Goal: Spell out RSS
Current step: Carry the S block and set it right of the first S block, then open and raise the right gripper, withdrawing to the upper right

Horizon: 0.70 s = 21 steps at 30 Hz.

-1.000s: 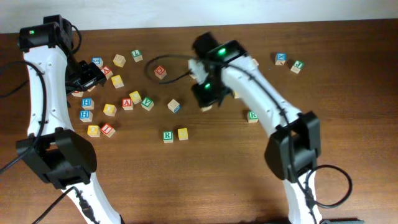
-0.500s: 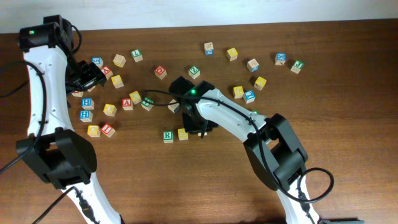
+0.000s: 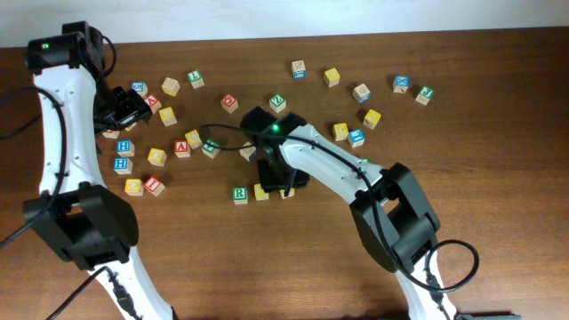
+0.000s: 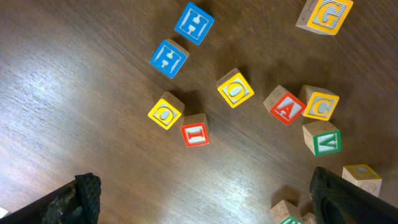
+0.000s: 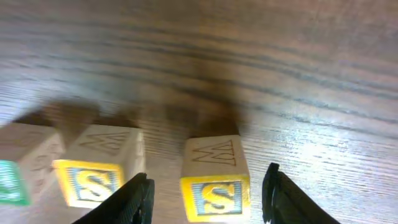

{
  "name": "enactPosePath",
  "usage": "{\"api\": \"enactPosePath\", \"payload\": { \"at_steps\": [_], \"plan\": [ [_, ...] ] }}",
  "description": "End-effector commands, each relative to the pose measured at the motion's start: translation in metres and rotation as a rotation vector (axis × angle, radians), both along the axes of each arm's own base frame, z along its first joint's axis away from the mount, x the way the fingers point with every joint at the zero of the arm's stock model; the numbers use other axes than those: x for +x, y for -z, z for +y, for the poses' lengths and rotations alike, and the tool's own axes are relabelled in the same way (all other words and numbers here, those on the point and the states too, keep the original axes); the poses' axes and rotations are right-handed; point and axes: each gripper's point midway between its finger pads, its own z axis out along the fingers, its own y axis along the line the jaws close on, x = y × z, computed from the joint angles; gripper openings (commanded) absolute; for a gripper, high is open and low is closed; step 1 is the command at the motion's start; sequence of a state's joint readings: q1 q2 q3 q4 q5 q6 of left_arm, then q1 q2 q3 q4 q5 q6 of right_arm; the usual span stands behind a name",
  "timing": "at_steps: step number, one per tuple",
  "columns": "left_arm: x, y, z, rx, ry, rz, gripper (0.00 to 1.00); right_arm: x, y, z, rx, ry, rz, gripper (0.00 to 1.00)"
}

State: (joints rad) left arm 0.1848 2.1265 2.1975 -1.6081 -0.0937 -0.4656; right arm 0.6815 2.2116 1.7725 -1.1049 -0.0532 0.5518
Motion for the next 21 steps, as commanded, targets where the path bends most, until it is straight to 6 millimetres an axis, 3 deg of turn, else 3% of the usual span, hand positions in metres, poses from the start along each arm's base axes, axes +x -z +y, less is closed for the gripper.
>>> {"api": "enactPosePath", "payload": {
  "at_steps": [1,4,7,9,10,11,12,14,17,19,21],
  "plan": [
    [0.001,-0.002,0.001,0.001,-0.013,-0.006,0.99,0.023,-0.034,-0.003,0.025,0.032,-0.053,0.49],
    [0.001,-0.002,0.001,0.001,-0.013,-0.006,0.99,0.039,-0.081,-0.021,0.053,-0.009,-0.099,0.5],
    [0.001,-0.002,0.001,0.001,-0.013,-0.006,0.99,0.052,-0.153,-0.046,0.107,0.02,-0.223,0.5],
    [0.001,-0.002,0.001,0.001,-0.013,-0.006,0.99,0.052,-0.204,-0.086,0.122,0.091,-0.323,0.56],
    [0.001,-0.002,0.001,0.001,-0.013,-0.006,0.99,0.052,-0.217,-0.103,0.113,0.122,-0.348,0.58],
    [0.001,-0.002,0.001,0.002,-0.013,-0.006,0.99,0.05,-0.231,-0.128,0.096,0.148,-0.376,0.73],
    [0.001,-0.002,0.001,0.001,-0.013,-0.006,0.99,0.047,-0.243,-0.157,0.079,0.166,-0.393,0.99],
    [0.001,-0.002,0.001,0.001,-0.013,-0.006,0.99,0.043,-0.247,-0.202,0.034,0.197,-0.376,0.98],
    [0.001,-0.002,0.001,0.001,-0.013,-0.006,0.99,0.043,-0.235,-0.261,-0.026,0.32,-0.326,0.98],
    [0.001,-0.002,0.001,0.001,-0.013,-0.006,0.99,0.041,-0.231,-0.276,-0.024,0.365,-0.308,0.98],
    [0.001,-0.002,0.001,0.001,-0.013,-0.006,0.99,0.041,-0.23,-0.273,0.049,0.38,-0.292,0.98]
  ]
}}
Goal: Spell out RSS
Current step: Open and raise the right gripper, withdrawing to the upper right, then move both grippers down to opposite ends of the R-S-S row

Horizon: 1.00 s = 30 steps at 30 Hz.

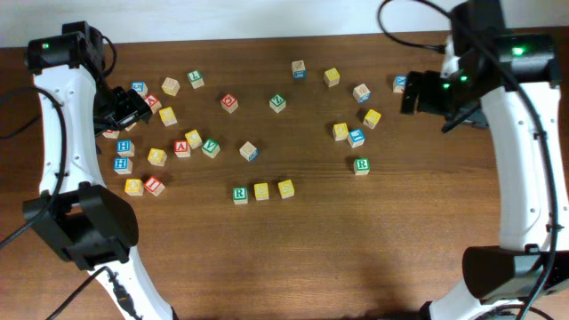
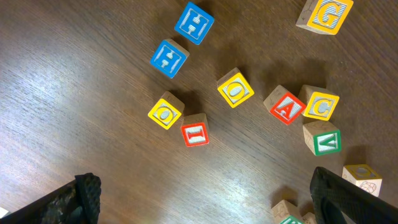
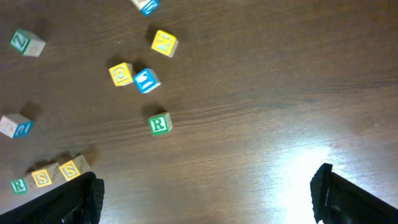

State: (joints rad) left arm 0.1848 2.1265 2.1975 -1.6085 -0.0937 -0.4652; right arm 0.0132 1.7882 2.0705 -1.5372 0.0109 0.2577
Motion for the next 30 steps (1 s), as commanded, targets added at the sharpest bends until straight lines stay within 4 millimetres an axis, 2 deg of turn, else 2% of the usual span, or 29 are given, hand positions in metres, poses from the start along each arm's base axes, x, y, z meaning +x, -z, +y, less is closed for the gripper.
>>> {"api": "enactPosePath", "payload": {
  "at_steps": [1,6,8,11,12,14,15,17,19,21,24,27,30],
  "plan": [
    [0.001,-0.002,0.001,0.001,-0.013,-0.007,0.99,-0.001,0.003,0.005,0.068,-0.016,0.012,0.98],
    [0.001,-0.002,0.001,0.002,-0.013,-0.007,0.99,0.001,0.003,0.007,0.075,-0.019,0.004,0.98],
    [0.001,-0.002,0.0,-0.002,-0.014,-0.007,0.99,0.004,-0.001,0.031,0.208,-0.064,-0.01,0.98],
    [-0.001,-0.001,-0.001,-0.009,-0.013,0.001,0.99,0.005,0.0,0.036,0.234,-0.073,-0.008,0.98],
    [-0.004,-0.001,-0.007,-0.039,-0.013,0.013,0.99,0.005,0.001,0.036,0.234,-0.073,-0.003,0.98],
    [-0.006,-0.001,-0.033,-0.185,0.003,0.014,0.99,0.003,0.006,0.037,0.244,-0.073,0.025,0.98],
    [-0.006,-0.003,-0.047,-0.255,0.082,0.009,1.0,0.002,0.01,0.041,0.254,-0.079,0.045,0.98],
    [-0.007,-0.004,-0.065,-0.3,0.189,0.013,0.89,0.004,0.018,0.046,0.254,-0.089,0.067,0.98],
    [-0.007,-0.009,-0.081,-0.307,0.238,0.003,0.87,0.005,0.024,0.051,0.254,-0.102,0.087,0.98],
    [-0.01,-0.023,-0.093,-0.306,0.271,-0.028,0.87,0.005,0.027,0.055,0.252,-0.11,0.093,0.98],
    [-0.02,-0.058,-0.103,-0.273,0.324,-0.119,0.88,0.005,0.027,0.055,0.25,-0.111,0.095,0.98],
    [-0.04,-0.104,-0.105,-0.199,0.361,-0.238,0.88,0.005,0.027,0.055,0.25,-0.111,0.094,0.98],
    [-0.062,-0.122,-0.118,-0.195,0.401,-0.279,0.88,0.006,0.027,0.056,0.25,-0.112,0.091,0.98]
  ]
}}
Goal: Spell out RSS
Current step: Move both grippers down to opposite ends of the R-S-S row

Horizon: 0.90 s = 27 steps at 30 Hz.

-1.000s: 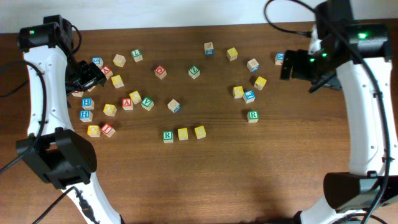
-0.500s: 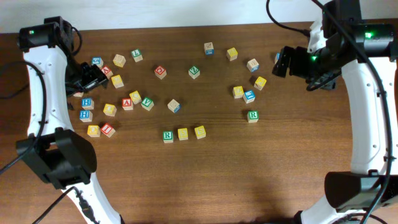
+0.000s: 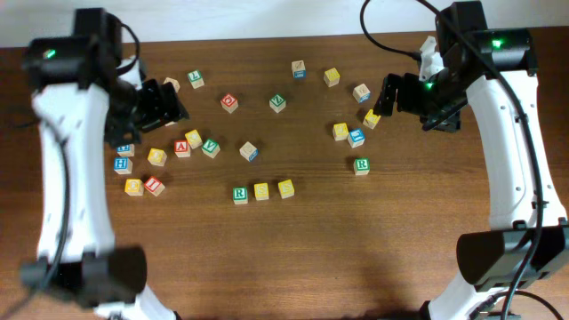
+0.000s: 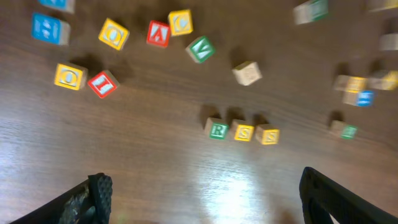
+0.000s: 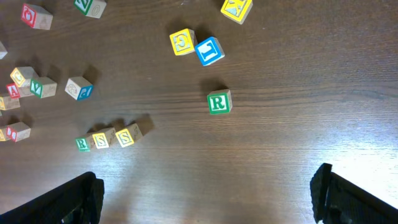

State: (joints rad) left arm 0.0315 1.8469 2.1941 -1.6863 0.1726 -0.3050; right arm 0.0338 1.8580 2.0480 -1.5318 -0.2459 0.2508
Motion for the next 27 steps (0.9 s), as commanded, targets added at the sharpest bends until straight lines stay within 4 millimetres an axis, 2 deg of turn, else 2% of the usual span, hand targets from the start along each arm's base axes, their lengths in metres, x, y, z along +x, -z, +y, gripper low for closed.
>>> {"api": "enactPosePath", "payload": {
  "at_steps": [1,4,6,13,14,17,18,19,22,23,24,27],
  "plan": [
    [-0.033,-0.019,-0.015,0.021,0.065,-0.046,0.88,0.001,0.001,0.004,0.007,-0.016,-0.002,0.98],
    [-0.059,0.002,-0.028,0.024,0.114,0.037,0.89,-0.001,0.003,0.004,0.008,-0.016,0.008,0.98],
    [-0.07,0.022,-0.027,0.067,0.129,0.111,0.89,-0.003,0.009,0.005,0.01,-0.019,0.026,0.98],
    [-0.067,0.076,-0.025,0.085,0.13,0.179,0.96,-0.008,0.028,0.025,0.006,-0.071,0.059,0.99],
    [-0.064,0.096,-0.018,0.126,0.125,0.186,0.79,-0.012,0.041,0.035,-0.004,-0.101,0.079,0.8],
    [-0.067,0.118,-0.018,0.126,0.126,0.211,0.66,-0.012,0.059,0.043,-0.005,-0.121,0.092,0.63],
    [-0.07,0.132,-0.018,0.126,0.127,0.224,0.53,-0.012,0.074,0.047,-0.005,-0.132,0.096,0.51],
    [-0.071,0.142,-0.018,0.126,0.127,0.228,0.4,-0.012,0.083,0.05,-0.004,-0.132,0.102,0.45],
    [-0.073,0.171,-0.018,0.126,0.127,0.231,0.13,-0.017,0.113,0.06,0.016,-0.132,0.123,0.08],
    [-0.074,0.179,-0.018,0.125,0.127,0.231,0.08,-0.018,0.12,0.064,0.03,-0.138,0.126,0.04],
    [-0.077,0.185,-0.017,0.126,0.127,0.237,0.0,-0.021,0.127,0.071,0.052,-0.152,0.131,0.04],
    [-0.082,0.202,-0.017,0.121,0.084,0.25,0.0,-0.03,0.148,0.097,0.11,-0.209,0.126,0.04]
  ]
}}
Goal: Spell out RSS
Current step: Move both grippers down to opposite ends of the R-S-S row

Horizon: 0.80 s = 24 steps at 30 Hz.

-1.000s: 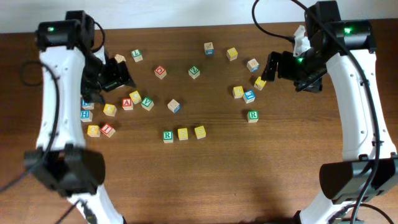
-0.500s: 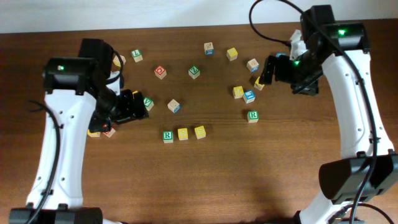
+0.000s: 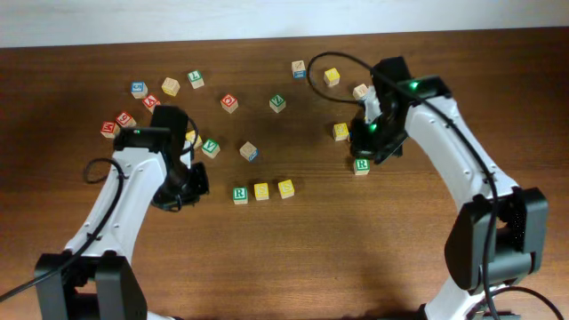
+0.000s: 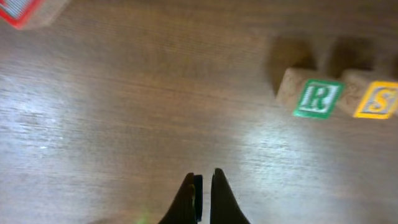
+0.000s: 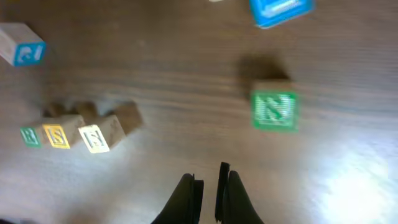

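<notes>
Three blocks stand in a row near the table's middle: a green R block [image 3: 239,194], a yellow S block [image 3: 261,190] and a second yellow S block [image 3: 285,188]. The left wrist view shows the R block [image 4: 318,99] and the first S block [image 4: 376,101] at upper right. My left gripper [image 4: 202,182] is shut on nothing, low over bare wood left of the row. The right wrist view has the row [image 5: 58,135] at its left. My right gripper [image 5: 208,182] is shut and empty, near a spare green R block [image 5: 274,111].
Several loose letter blocks lie across the far half of the table, among them a white-and-blue block [image 3: 248,151], a blue block [image 5: 280,9] and a red block [image 4: 18,9]. The spare green R block [image 3: 361,165] sits right of the row.
Both grippers were open and high above the table. Now both are shut and low: the left has come in just left of the row, the right sits by the spare green R block.
My right gripper stood open around the second S at the row's right end, while the left hung open over the far-left blocks. Then the right arm was away at the far right, leaving R, S, S alone. Both arms have since come inward, lower, grippers shut.
</notes>
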{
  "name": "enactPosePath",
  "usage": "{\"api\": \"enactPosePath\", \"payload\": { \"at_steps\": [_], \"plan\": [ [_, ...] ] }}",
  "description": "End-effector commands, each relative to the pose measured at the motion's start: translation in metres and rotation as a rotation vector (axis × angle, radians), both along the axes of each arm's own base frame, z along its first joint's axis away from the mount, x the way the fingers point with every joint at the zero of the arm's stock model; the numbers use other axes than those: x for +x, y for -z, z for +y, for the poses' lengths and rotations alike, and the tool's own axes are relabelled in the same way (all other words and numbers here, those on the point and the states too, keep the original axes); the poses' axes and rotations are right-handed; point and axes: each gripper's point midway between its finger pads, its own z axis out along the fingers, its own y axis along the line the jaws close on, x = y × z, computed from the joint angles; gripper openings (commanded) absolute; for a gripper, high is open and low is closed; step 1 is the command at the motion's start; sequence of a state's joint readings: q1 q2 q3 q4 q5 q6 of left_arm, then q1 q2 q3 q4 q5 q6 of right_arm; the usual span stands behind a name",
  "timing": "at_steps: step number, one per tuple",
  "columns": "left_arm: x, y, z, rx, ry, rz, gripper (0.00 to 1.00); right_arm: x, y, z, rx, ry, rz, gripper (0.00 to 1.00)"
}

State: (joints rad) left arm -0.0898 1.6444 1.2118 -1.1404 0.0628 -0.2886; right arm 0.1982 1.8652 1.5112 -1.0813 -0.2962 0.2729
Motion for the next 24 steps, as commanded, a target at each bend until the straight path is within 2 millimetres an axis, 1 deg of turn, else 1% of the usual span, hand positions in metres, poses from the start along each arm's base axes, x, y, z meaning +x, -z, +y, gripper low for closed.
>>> {"api": "enactPosePath", "payload": {
  "at_steps": [1,3,4,7,8,9,11,12,14,15,19,22,24],
  "plan": [
    [-0.008,0.02,0.001,0.008,-0.056,0.013,0.0,-0.017,0.02,0.038,0.075,-0.059,0.018,0.04],
    [-0.004,0.03,0.0,0.001,-0.056,-0.014,0.0,-0.02,0.028,0.052,0.083,-0.057,0.009,0.04],
    [-0.003,0.034,0.0,0.001,-0.056,-0.024,0.0,-0.02,0.031,0.057,0.079,-0.054,0.004,0.04],
    [0.002,0.043,0.0,-0.003,-0.056,-0.057,0.0,-0.022,0.041,0.063,-0.005,-0.013,-0.018,0.05],
    [0.005,0.043,0.0,-0.004,-0.056,-0.073,0.0,-0.023,0.041,0.066,-0.009,-0.019,-0.022,0.05],
    [0.009,0.043,0.0,-0.003,-0.056,-0.089,0.0,-0.024,0.041,0.069,-0.004,-0.026,-0.023,0.08],
    [0.019,0.042,-0.001,-0.008,-0.056,-0.131,0.0,-0.025,0.041,0.072,0.004,-0.031,-0.022,0.1],
    [0.023,0.041,-0.001,-0.009,-0.056,-0.147,0.0,-0.025,0.041,0.072,0.004,-0.032,-0.021,0.1],
    [0.033,0.041,-0.001,-0.007,-0.056,-0.185,0.0,-0.026,0.04,0.073,0.009,-0.034,-0.019,0.04],
    [0.036,0.041,0.001,0.004,-0.057,-0.197,0.0,-0.024,0.041,0.072,0.005,-0.033,-0.025,0.04],
    [0.037,0.044,0.001,0.008,-0.038,-0.193,0.0,-0.018,0.039,0.075,0.014,-0.031,-0.051,0.04],
    [0.035,0.046,0.001,0.008,-0.009,-0.182,0.0,-0.021,0.038,0.08,0.042,-0.036,-0.037,0.09],
    [0.033,0.047,0.001,0.009,-0.009,-0.172,0.0,-0.021,0.038,0.081,0.033,-0.041,-0.045,0.09]
  ]
}}
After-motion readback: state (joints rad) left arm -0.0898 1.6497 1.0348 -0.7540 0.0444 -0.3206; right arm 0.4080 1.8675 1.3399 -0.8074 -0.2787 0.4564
